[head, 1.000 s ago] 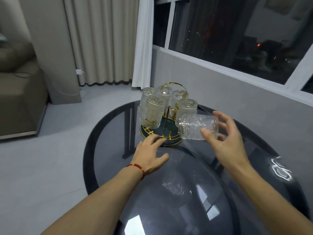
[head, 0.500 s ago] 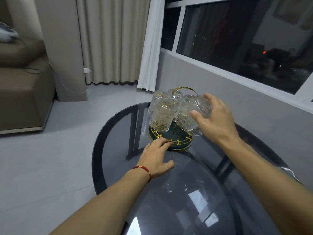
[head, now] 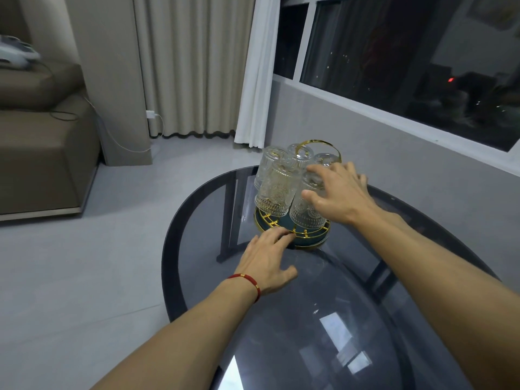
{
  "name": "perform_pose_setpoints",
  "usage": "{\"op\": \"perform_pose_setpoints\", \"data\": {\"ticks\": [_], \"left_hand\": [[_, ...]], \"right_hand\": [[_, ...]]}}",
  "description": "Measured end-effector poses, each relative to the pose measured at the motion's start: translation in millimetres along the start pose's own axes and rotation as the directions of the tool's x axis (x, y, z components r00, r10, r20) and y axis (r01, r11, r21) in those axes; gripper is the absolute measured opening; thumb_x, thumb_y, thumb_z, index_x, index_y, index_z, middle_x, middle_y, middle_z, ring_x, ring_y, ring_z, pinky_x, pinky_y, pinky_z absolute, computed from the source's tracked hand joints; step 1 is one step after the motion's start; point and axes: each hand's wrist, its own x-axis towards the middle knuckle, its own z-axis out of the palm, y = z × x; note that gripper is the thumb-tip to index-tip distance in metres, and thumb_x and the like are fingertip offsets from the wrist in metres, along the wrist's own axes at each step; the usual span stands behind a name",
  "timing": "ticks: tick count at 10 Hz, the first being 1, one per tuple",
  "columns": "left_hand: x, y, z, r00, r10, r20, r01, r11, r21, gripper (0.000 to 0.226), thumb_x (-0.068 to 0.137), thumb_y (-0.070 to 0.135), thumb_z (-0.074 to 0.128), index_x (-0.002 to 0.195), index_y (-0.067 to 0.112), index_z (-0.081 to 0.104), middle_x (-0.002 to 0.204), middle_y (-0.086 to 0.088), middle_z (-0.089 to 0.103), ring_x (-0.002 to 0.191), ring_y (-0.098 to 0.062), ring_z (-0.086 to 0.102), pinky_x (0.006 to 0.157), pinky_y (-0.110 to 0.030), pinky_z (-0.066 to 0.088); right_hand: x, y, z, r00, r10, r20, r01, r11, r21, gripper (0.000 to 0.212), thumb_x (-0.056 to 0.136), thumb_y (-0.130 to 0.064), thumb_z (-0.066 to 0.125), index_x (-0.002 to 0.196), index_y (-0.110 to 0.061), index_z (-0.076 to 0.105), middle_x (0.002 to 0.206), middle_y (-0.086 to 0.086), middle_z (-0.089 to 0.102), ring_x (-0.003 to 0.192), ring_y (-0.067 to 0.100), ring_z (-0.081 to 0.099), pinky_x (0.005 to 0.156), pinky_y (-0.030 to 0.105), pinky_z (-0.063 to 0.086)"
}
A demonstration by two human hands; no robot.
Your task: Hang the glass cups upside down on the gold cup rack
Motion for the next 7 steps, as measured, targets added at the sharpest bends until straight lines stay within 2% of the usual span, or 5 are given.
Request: {"op": "perform_pose_setpoints", "data": {"ticks": [2,4,5,6,7], "left_hand": [[0,-2,-1,0.999,0.032,-0.024,-0.031,0.999,0.031,0.068,0.086,0.048,0.06,0.146,0.019,0.048,0.155,-0.002,0.041,0.144,-0.02,0.033,0.119,-0.047,0.033],[-6,5,-5,0.999,-0.005,-0.038,0.003,0.999,-0.045,0.062,0.089,0.042,0.061,0.146,0.02,0.048,0.155,0.0,0.044,0.142,-0.019,0.038,0.115,-0.038,0.037],[-12,10,-9,0.995,-0.041,-0.088,0.033,0.996,-0.086,0.056,0.092,0.038,0.059,0.145,0.023,0.05,0.146,0.002,0.055,0.134,-0.017,0.048,0.109,-0.038,0.046],[-17,20,-14,0.987,-0.022,-0.162,0.006,0.995,-0.099,0.051,0.092,0.036,0.059,0.142,0.024,0.054,0.136,0.002,0.062,0.124,-0.016,0.056,0.104,-0.038,0.05],[-21,41,-24,0.961,-0.039,-0.273,-0.016,0.98,-0.199,0.046,0.092,0.03,0.063,0.137,0.023,0.058,0.124,0.002,0.067,0.109,-0.014,0.062,0.095,-0.04,0.055]], "right_hand": [[-2,8,12,0.998,-0.058,0.018,0.058,0.997,-0.047,0.062,0.099,-0.061,0.035,0.156,-0.038,0.038,0.157,0.006,0.046,0.143,0.031,0.03,0.115,0.059,0.023],[-2,8,8,0.995,-0.084,0.061,0.092,0.984,-0.15,0.065,0.101,-0.065,0.033,0.157,-0.032,0.035,0.153,0.008,0.053,0.143,0.033,0.036,0.114,0.059,0.029],[-12,5,5,0.995,-0.091,0.034,0.094,0.989,-0.113,0.07,0.104,-0.06,0.034,0.16,-0.018,0.032,0.16,0.01,0.048,0.149,0.032,0.036,0.12,0.055,0.025],[-37,5,-3,0.99,-0.122,-0.065,0.121,0.992,-0.024,0.067,0.107,-0.049,0.039,0.161,-0.011,0.03,0.166,0.011,0.039,0.154,0.029,0.032,0.127,0.05,0.019],[-81,7,-19,0.979,-0.044,-0.199,0.084,0.977,0.195,0.055,0.104,-0.034,0.053,0.154,-0.012,0.044,0.158,0.007,0.049,0.148,0.026,0.041,0.123,0.046,0.029]]}}
